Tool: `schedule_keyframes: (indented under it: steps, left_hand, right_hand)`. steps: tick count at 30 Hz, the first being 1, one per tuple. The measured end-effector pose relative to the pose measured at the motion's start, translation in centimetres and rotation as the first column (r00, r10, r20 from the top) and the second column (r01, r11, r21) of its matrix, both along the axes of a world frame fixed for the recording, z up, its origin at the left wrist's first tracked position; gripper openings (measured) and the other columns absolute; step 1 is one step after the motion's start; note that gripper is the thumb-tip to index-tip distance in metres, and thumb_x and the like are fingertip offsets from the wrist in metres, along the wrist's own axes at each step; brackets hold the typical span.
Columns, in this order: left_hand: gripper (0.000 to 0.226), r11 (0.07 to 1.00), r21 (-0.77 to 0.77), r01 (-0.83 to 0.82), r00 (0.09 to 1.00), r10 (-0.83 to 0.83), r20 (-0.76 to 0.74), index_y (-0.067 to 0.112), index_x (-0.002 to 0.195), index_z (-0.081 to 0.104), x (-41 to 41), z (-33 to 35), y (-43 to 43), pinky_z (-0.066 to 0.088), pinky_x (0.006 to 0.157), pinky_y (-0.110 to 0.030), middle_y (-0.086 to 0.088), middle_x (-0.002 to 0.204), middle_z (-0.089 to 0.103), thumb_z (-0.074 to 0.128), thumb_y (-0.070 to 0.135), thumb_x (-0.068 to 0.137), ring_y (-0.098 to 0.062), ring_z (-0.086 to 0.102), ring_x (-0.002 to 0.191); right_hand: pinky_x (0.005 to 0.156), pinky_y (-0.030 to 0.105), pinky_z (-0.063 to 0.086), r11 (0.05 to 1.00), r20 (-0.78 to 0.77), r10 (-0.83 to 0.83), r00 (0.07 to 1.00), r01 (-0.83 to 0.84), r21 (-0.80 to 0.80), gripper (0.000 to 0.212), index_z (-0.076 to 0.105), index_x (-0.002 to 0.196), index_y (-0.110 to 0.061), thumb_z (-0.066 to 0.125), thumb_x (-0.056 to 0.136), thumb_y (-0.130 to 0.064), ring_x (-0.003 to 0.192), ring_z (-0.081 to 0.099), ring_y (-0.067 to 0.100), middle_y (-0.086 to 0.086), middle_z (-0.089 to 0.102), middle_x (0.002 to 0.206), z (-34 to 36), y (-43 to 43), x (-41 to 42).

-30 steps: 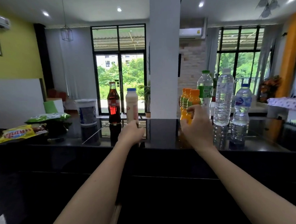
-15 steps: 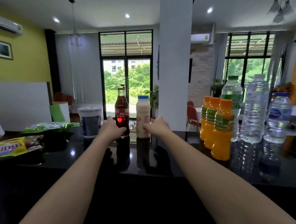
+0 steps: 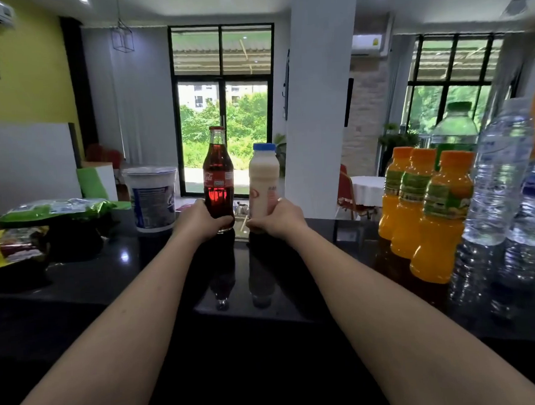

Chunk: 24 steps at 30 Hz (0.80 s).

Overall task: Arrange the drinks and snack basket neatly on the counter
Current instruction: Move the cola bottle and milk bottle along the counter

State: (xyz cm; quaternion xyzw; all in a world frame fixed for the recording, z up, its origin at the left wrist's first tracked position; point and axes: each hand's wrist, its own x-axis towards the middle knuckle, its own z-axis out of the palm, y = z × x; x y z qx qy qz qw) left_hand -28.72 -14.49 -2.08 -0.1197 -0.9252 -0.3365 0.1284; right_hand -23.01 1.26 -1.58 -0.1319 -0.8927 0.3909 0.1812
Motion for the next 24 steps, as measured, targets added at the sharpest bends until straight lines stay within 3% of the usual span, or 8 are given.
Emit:
schedule_keyframes:
  steps: [5, 13, 19, 24]
  left_hand:
    - [0.053, 0.999, -0.013, 0.032, 0.999, -0.031, 0.021, 0.015, 0.119, 0.058, 0.5, 0.3, 1.0, 0.049, 0.091, -0.036, -0.008, 0.117, 0.066, 0.073, 0.044, 0.077, -0.026, 0.061, 0.108]
    - [0.054, 0.992, -0.063, 0.112, 0.994, -0.111, 0.023, 0.013, 0.119, 0.057, 3.3, 0.2, 6.9, 0.047, 0.084, -0.033, -0.009, 0.116, 0.065, 0.069, 0.049, 0.08, -0.028, 0.06, 0.107]
    - [0.052, 0.987, -0.08, 0.14, 0.99, -0.136, 0.045, 0.011, 0.119, 0.056, 5.1, 0.2, 12.1, 0.05, 0.088, -0.039, -0.012, 0.114, 0.065, 0.065, 0.048, 0.083, -0.031, 0.061, 0.104]
    - [0.056, 0.985, -0.065, 0.162, 0.987, -0.162, 0.012, 0.015, 0.124, 0.052, 5.5, -0.3, 13.5, 0.048, 0.089, -0.037, -0.01, 0.117, 0.064, 0.065, 0.049, 0.083, -0.03, 0.059, 0.109]
  right_hand:
    - [0.086, 0.03, 0.048, 0.999, -0.002, -0.035, 0.999, 0.035, -0.006, 0.063, 0.056, 0.124, -0.007, 0.08, 0.073, -0.035, 0.108, 0.06, 0.023, 0.008, 0.062, 0.12, 0.3, 1.7, 1.4]
    - [0.091, 0.036, 0.048, 0.969, -0.026, -0.243, 0.97, 0.241, -0.059, 0.067, 0.039, 0.129, -0.008, 0.078, 0.076, -0.023, 0.117, 0.054, 0.03, 0.011, 0.053, 0.127, 0.3, 5.8, 5.0]
    - [0.072, 0.031, 0.045, 0.926, -0.018, -0.37, 0.929, 0.367, -0.088, 0.062, 0.039, 0.133, -0.009, 0.073, 0.082, -0.018, 0.114, 0.055, 0.029, 0.011, 0.053, 0.127, 0.5, 7.3, 5.9]
    - [0.089, 0.038, 0.048, 0.886, -0.025, -0.462, 0.887, 0.46, -0.066, 0.06, 0.034, 0.135, -0.007, 0.068, 0.087, -0.02, 0.12, 0.052, 0.032, 0.013, 0.051, 0.131, 0.1, 8.4, 6.3]
